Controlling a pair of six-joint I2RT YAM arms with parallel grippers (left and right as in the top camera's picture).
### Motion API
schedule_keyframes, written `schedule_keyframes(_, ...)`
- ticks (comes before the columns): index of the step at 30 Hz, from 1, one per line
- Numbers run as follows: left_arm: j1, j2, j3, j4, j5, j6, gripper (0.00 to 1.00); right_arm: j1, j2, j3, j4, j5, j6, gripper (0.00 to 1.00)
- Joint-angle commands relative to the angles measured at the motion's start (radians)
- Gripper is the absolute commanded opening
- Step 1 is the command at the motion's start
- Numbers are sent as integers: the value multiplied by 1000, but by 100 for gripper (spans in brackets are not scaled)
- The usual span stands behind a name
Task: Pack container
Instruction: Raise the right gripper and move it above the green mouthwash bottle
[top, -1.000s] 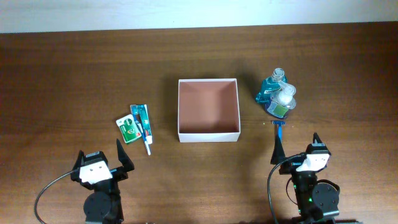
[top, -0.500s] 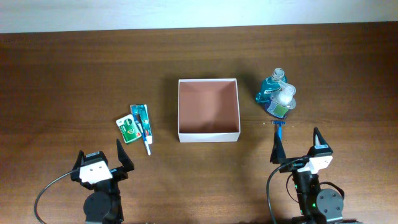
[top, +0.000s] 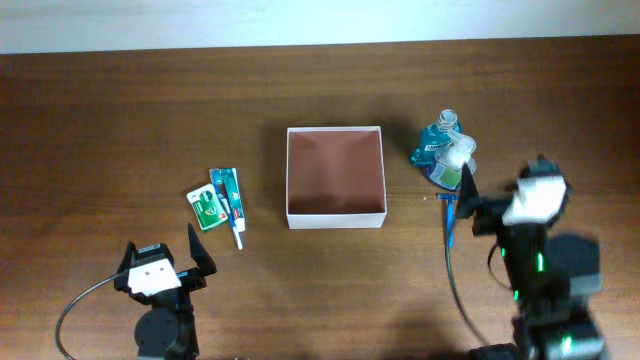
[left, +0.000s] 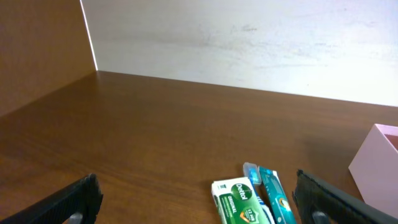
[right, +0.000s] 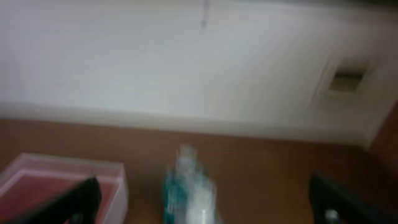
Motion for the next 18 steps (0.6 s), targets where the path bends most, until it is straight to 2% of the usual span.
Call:
schedule_keyframes(1, 5, -7, -13, 4, 6, 18, 99, -8, 266, 264, -195, 2, -24, 99)
schedule_keyframes(3, 5, -7, -13, 4, 6, 18, 99, -8, 427, 417, -346, 75, -21, 99)
schedule_keyframes(7, 5, -7, -13, 4, 6, 18, 100, -7, 558, 513, -420, 69, -21, 99)
schedule_keyframes(9, 5, -7, -13, 4, 6, 18, 99, -7, 576, 524, -424, 69, -39, 98)
schedule_keyframes(13, 5, -7, -13, 4, 6, 18, 99, -7, 579, 523, -422, 55, -182, 99)
schedule_keyframes(18, 5, -7, -13, 4, 6, 18, 99, -7, 619, 523, -362, -127, -154, 99)
